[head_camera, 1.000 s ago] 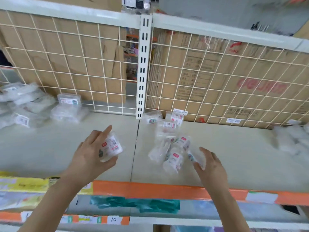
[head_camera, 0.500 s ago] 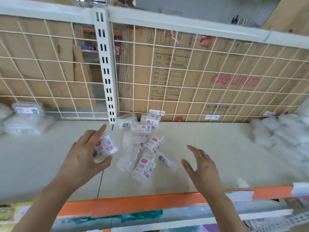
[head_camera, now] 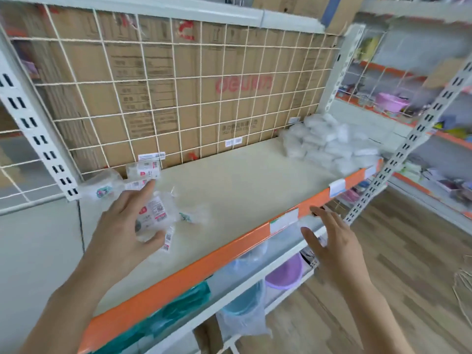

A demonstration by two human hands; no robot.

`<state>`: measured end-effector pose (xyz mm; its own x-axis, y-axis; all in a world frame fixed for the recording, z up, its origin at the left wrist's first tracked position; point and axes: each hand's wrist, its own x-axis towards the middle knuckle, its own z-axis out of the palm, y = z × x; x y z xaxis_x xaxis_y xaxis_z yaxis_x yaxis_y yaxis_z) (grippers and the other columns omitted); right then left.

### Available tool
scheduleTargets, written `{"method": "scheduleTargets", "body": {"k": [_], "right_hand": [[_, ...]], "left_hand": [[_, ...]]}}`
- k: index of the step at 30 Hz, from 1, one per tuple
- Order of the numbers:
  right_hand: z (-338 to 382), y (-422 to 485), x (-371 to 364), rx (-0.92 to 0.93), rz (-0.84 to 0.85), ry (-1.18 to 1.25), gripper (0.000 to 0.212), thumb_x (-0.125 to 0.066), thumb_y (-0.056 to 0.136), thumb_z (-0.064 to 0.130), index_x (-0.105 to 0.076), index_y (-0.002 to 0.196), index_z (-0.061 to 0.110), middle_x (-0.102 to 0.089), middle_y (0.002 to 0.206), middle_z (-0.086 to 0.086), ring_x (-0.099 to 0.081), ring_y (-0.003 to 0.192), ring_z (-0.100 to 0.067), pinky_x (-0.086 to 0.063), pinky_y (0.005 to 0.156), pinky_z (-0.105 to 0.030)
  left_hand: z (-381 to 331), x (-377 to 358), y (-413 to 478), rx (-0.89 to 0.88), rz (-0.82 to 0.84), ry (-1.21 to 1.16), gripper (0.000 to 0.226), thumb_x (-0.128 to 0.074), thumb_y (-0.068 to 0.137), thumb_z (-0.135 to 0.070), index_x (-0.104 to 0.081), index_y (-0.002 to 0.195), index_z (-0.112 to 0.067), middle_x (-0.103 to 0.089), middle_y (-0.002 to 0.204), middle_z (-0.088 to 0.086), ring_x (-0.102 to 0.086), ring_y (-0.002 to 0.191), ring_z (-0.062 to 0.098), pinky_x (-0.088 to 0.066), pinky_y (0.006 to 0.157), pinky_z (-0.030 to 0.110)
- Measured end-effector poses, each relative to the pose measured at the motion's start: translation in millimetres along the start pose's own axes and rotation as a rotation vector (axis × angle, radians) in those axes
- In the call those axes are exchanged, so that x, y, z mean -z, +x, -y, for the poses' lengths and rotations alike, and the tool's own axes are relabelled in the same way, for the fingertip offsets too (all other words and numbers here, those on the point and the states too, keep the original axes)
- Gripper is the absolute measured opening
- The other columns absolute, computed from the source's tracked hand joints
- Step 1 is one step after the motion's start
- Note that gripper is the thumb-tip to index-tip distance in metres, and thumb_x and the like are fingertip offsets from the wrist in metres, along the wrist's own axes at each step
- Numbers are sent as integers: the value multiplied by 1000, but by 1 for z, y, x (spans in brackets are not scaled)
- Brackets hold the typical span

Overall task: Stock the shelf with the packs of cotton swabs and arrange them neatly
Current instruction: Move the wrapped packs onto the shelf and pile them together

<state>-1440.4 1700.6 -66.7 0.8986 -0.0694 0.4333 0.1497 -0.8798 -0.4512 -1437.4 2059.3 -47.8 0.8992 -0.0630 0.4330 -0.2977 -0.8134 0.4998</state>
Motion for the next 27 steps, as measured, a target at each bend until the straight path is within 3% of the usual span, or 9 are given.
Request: {"method": "scheduleTargets", "body": {"k": [4,6,8,10,15,23,27], "right_hand": [[-21,-26,26,-98,-74,-94,40,-69,84,24,-60,121,15,-63,107,-4,-59,96,-30,-38,73,-31],[-29,-35,40,-132,-107,-126,39,-65,84,32,-60,120,15,-63,106,-4,-59,96,-29,-41,75,-34],[-34,-42,51,-175,-141,-144,42,-57,83,38,-60,119,16,-63,107,-4,-57,98,-27,-42,77,-36],[-41,-46,59,-217,-174,-147,38,-63,84,27,-59,120,16,-62,108,-4,-58,99,-29,-43,79,-37],[-59,-45,67,-282,-192,-178,41,-69,82,21,-59,122,17,-62,107,-2,-58,100,-28,-47,81,-40],[-103,15,62,-282,-216,-154,40,-61,84,30,-58,121,17,-61,111,-1,-58,95,-26,-47,80,-39],[-143,65,57,-242,-206,-148,38,-65,85,25,-58,122,17,-61,114,-1,-57,104,-27,-43,82,-36]], "left_hand": [[-19,-23,16,-72,70,-101,83,-76,73,-24,-35,144,-24,-46,120,-2,-48,108,21,-42,88,44],[-30,-34,27,-121,111,-129,83,-76,72,-24,-33,144,-25,-47,117,-1,-48,108,22,-42,86,43],[-42,-44,39,-152,153,-167,84,-72,71,-33,-33,144,-26,-47,115,-2,-50,106,24,-44,84,43],[-54,-55,50,-192,183,-194,85,-57,67,-51,-31,145,-27,-46,113,-3,-51,104,23,-46,86,48],[-79,-85,76,-262,225,-246,88,-47,64,-56,-31,145,-25,-44,110,-6,-50,99,19,-48,83,51],[-111,-137,133,-280,173,-280,86,-47,65,-55,-36,144,-22,-42,109,-12,-47,99,14,-47,85,49],[-126,-168,176,-261,108,-240,83,-51,66,-51,-41,141,-17,-42,110,-15,-45,102,13,-44,85,40]]}}
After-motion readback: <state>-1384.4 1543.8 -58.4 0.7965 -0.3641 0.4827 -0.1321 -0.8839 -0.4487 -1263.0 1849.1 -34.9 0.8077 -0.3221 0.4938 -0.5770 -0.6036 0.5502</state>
